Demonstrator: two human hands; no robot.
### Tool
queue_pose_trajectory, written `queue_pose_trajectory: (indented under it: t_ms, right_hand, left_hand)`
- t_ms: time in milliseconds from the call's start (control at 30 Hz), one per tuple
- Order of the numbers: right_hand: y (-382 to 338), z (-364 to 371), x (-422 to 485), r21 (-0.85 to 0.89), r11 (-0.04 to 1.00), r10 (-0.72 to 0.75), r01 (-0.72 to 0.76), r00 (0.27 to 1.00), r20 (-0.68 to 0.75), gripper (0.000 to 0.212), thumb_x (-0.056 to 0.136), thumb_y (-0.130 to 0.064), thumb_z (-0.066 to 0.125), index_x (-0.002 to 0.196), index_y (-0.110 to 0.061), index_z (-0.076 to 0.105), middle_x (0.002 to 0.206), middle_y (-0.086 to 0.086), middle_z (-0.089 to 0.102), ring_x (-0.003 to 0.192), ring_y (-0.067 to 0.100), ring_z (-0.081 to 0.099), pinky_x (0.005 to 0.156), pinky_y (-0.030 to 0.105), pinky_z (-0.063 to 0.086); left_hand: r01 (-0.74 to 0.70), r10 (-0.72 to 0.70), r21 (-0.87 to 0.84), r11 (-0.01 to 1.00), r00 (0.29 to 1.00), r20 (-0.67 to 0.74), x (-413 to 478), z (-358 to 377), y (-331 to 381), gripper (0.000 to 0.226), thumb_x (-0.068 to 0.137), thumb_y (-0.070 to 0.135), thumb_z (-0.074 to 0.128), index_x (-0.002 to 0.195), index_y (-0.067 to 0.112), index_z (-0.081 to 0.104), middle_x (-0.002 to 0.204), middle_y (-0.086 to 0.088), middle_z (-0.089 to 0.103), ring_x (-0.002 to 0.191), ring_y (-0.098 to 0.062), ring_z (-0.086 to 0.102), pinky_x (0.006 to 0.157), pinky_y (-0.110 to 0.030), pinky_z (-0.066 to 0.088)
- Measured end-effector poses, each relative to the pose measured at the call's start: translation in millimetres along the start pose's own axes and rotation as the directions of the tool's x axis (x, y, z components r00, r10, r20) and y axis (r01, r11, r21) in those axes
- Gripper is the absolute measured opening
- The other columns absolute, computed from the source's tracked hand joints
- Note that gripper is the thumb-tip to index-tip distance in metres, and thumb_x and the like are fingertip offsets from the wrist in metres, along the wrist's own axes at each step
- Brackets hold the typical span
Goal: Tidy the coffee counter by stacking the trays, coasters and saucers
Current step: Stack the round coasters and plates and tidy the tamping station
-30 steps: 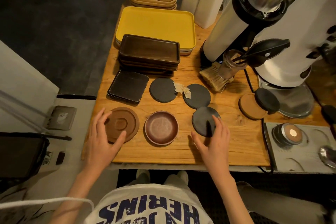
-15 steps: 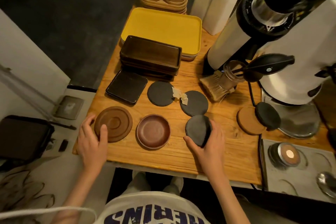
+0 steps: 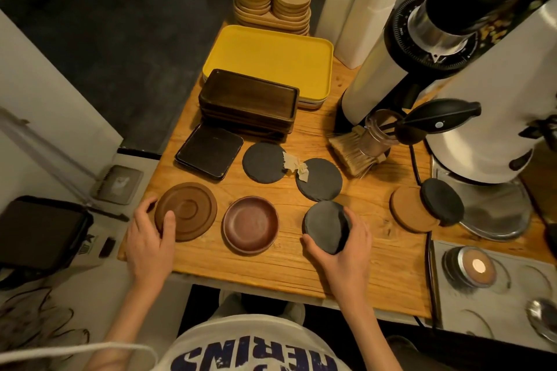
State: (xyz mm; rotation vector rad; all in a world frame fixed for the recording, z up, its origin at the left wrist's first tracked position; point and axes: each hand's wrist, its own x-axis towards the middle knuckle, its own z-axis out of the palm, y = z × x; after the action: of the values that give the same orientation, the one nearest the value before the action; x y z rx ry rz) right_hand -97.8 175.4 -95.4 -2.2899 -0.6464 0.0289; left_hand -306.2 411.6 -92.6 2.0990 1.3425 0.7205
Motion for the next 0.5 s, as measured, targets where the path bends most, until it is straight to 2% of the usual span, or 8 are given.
queue_pose_trajectory:
  t_ms: [67, 167, 233, 300, 400, 433, 500]
  right_hand:
    - [-2.1, -2.2, -0.1, 0.067, 0.997, 0.034, -0.034, 0.999, 0.006, 0.092, 0.065, -0.056, 0.082, 0.138, -0.018, 0.041, 0.132, -0.003, 0.048, 0.125, 0.011, 0.039, 0.102, 0.038, 0.043]
    - [-7.5, -4.6, 2.3, 0.130, 0.990, 0.053, -0.055, 0.998, 0.020, 0.094, 0.064, -0.071, 0.071, 0.139, -0.024, 0.038, 0.129, -0.014, 0.043, 0.122, 0.003, 0.036, 0.099, 0.024, 0.036]
    - [-15.3, -5.4, 5.6, 0.156, 0.987, 0.029, -0.032, 0.999, 0.023, 0.095, 0.063, -0.075, 0.069, 0.139, -0.028, 0.037, 0.128, -0.019, 0.039, 0.121, -0.002, 0.034, 0.097, 0.014, 0.029]
    - [-26.3, -4.6, 9.5, 0.185, 0.983, 0.005, -0.011, 0.999, 0.033, 0.096, 0.063, -0.075, 0.069, 0.140, -0.030, 0.035, 0.129, -0.021, 0.037, 0.122, -0.003, 0.033, 0.097, 0.011, 0.027]
    - [-46.5, -0.6, 13.9, 0.207, 0.977, -0.070, 0.056, 0.996, 0.058, 0.097, 0.065, -0.071, 0.072, 0.142, -0.027, 0.034, 0.132, -0.021, 0.036, 0.127, 0.003, 0.036, 0.102, 0.019, 0.033]
    - [-54.1, 1.1, 14.7, 0.208, 0.974, -0.106, 0.090, 0.992, 0.067, 0.096, 0.064, -0.069, 0.073, 0.141, -0.027, 0.034, 0.131, -0.023, 0.035, 0.127, 0.004, 0.037, 0.103, 0.023, 0.036]
    - [-68.8, 5.0, 14.6, 0.215, 0.964, -0.181, 0.157, 0.979, 0.097, 0.093, 0.065, -0.067, 0.074, 0.139, -0.028, 0.035, 0.130, -0.025, 0.036, 0.126, 0.004, 0.039, 0.105, 0.033, 0.042]
  left_hand:
    - [0.046, -0.046, -0.084, 0.995, 0.999, -0.005, 0.0, -2.0, 2.0, 0.055, 0.090, 0.044, 0.043, 0.130, 0.006, 0.043, 0.128, -0.023, 0.052, 0.113, -0.037, 0.053, 0.085, -0.040, 0.042]
    - [0.054, -0.060, -0.128, 0.990, 0.997, -0.046, -2.8, -4.5, 15.2, 0.049, 0.090, 0.036, 0.047, 0.128, 0.006, 0.046, 0.129, -0.020, 0.051, 0.115, -0.034, 0.051, 0.088, -0.039, 0.040]
    - [0.037, -0.050, -0.165, 0.986, 0.996, -0.071, -4.9, -5.5, 33.1, 0.045, 0.090, 0.033, 0.049, 0.125, 0.005, 0.050, 0.126, -0.018, 0.053, 0.112, -0.032, 0.052, 0.087, -0.040, 0.042]
    - [0.031, -0.039, -0.207, 0.978, 0.999, -0.035, -6.4, -5.7, 54.8, 0.040, 0.092, 0.036, 0.052, 0.121, 0.008, 0.055, 0.118, -0.010, 0.057, 0.106, -0.025, 0.055, 0.083, -0.037, 0.045]
    - [0.057, 0.003, -0.296, 0.953, 0.980, 0.199, -7.8, -5.8, 85.5, 0.039, 0.091, 0.046, 0.051, 0.119, 0.020, 0.058, 0.107, 0.007, 0.062, 0.095, -0.008, 0.060, 0.073, -0.019, 0.046]
    - [0.092, 0.016, -0.327, 0.941, 0.950, 0.313, -8.6, -5.3, 93.8, 0.042, 0.086, 0.051, 0.049, 0.117, 0.025, 0.059, 0.102, 0.011, 0.064, 0.091, -0.003, 0.061, 0.071, -0.015, 0.046]
    - [0.189, 0.026, -0.381, 0.905, 0.870, 0.493, -14.1, -0.9, 106.3, 0.046, 0.078, 0.060, 0.047, 0.109, 0.030, 0.063, 0.084, 0.010, 0.070, 0.078, -0.005, 0.066, 0.064, -0.015, 0.051]
